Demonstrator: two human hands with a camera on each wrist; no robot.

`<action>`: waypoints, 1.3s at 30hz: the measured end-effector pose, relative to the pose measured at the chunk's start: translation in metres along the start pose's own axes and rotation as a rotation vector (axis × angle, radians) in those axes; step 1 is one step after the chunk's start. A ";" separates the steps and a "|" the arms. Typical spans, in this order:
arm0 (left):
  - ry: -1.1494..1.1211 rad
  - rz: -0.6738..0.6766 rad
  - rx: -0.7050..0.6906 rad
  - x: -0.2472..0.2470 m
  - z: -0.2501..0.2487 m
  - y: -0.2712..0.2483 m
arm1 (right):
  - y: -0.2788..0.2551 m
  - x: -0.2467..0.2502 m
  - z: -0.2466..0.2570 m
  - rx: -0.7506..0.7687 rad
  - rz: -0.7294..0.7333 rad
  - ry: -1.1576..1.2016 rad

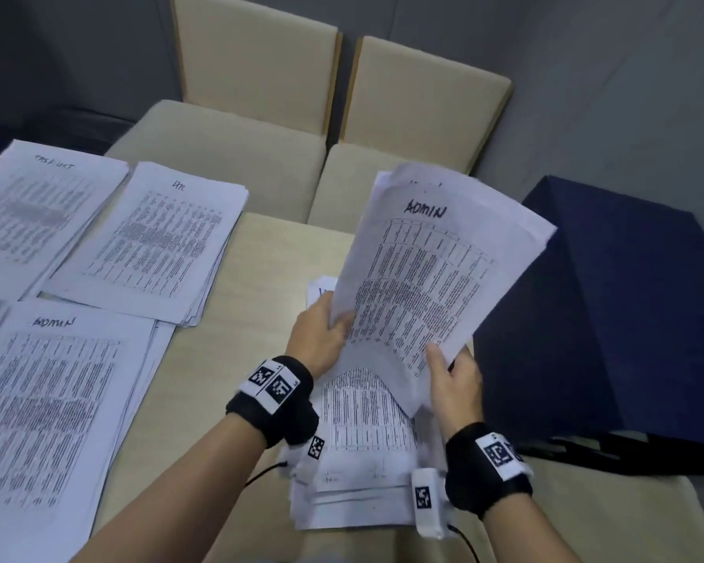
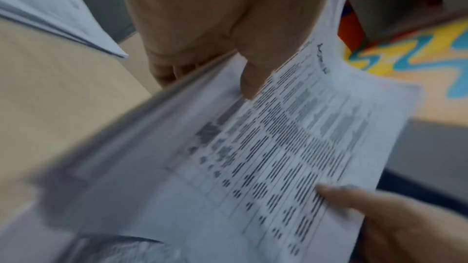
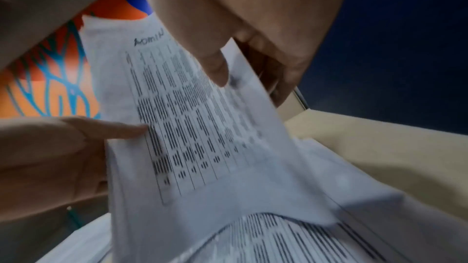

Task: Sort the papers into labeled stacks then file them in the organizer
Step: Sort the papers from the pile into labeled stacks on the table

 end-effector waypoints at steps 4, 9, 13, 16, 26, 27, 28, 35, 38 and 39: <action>-0.292 -0.125 0.011 0.007 0.003 -0.012 | -0.007 0.004 0.016 0.054 -0.056 0.020; -0.581 -0.127 0.177 0.014 0.005 -0.038 | -0.006 0.008 0.032 0.090 -0.048 0.104; -0.291 -0.232 0.080 0.031 -0.001 -0.059 | -0.022 -0.002 0.031 0.130 0.109 0.026; -0.274 -0.235 0.139 0.051 0.009 -0.087 | -0.038 -0.009 0.031 0.143 0.128 0.153; -0.039 -0.599 0.275 0.175 0.054 -0.197 | -0.082 -0.075 0.003 -0.219 0.620 0.184; 0.000 -0.632 0.311 0.199 0.063 -0.212 | -0.089 -0.077 -0.005 -0.224 0.637 0.147; 0.049 -0.666 0.354 0.224 0.073 -0.226 | -0.091 -0.079 -0.015 -0.224 0.636 0.111; 0.322 -0.601 0.577 0.357 0.139 -0.266 | -0.101 -0.086 -0.039 -0.217 0.484 -0.064; 0.400 -0.496 0.609 0.380 0.160 -0.247 | -0.114 -0.096 -0.047 -0.247 0.421 -0.136; 0.482 -0.464 0.636 0.384 0.163 -0.240 | -0.118 -0.100 -0.049 -0.241 0.400 -0.168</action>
Point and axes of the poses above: each hand's wrist, its own y-axis towards the middle knuckle, its own x-axis out of the back of the hand, z = x × y, the point moved 2 cm from there along y, towards the middle knuckle, and after that the axes turned 10 degrees about -y, right-handed, at the moved point
